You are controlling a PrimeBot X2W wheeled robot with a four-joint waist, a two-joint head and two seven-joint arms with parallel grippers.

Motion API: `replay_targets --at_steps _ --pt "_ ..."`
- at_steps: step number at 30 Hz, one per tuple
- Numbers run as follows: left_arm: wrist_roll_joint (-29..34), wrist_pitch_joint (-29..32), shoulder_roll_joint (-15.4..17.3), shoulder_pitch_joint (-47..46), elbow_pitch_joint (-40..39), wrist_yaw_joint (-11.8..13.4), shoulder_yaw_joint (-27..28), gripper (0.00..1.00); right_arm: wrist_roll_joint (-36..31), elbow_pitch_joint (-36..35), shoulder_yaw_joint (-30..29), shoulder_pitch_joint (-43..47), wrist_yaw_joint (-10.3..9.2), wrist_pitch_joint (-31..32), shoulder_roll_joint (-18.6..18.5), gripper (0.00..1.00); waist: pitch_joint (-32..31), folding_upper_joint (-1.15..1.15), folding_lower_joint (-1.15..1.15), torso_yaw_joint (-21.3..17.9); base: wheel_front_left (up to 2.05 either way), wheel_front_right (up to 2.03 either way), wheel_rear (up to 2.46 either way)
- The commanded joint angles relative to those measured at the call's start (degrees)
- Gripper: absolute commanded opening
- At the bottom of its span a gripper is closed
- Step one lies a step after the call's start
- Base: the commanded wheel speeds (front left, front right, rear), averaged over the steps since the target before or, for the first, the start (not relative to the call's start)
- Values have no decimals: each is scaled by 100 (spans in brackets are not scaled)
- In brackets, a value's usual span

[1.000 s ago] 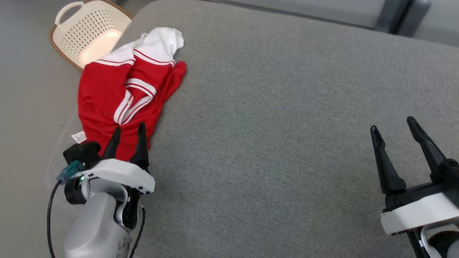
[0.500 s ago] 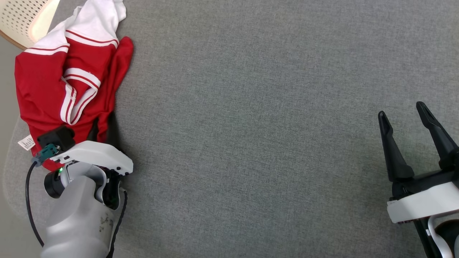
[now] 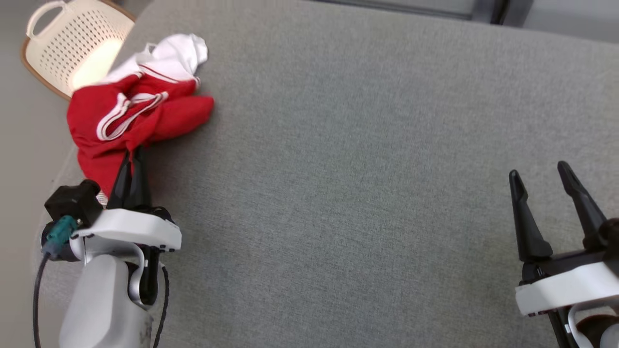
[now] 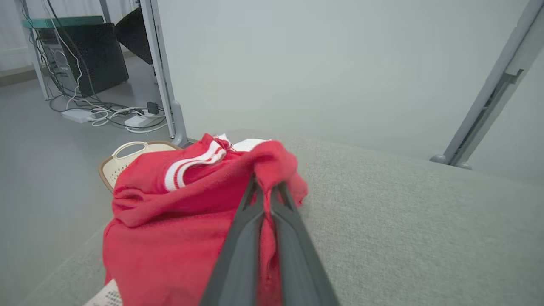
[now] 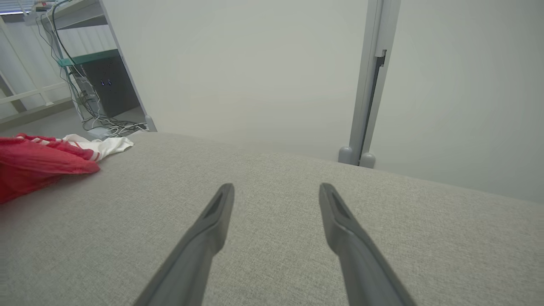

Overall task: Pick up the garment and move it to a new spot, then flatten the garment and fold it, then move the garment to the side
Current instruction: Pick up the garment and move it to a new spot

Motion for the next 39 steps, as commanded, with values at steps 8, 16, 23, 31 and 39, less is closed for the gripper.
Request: replay_targets --at_steps 8,16,23,31,39 --pt "578 42 95 1144 -1471 -106 -457 0 168 284 9 571 -1 -285 267 100 -1258 0 0 -144 0 0 0" --pt "389 534 38 1744 -2470 -128 -799 0 215 220 56 779 -1 -299 380 100 -1450 0 0 -566 0 0 0" --pt "223 793 -13 1579 -2720 -166 -1645 0 190 114 130 587 -1 -238 409 100 -1188 0 0 -1464 0 0 0" --pt "7 688 -46 636 -2211 -173 -2705 0 270 225 183 380 -1 -407 432 100 -575 0 0 -2942 0 0 0" --pt "-314 637 -27 -407 -1572 85 -3536 0 622 483 201 290 -1 -797 440 100 173 0 0 -3860 0 0 0"
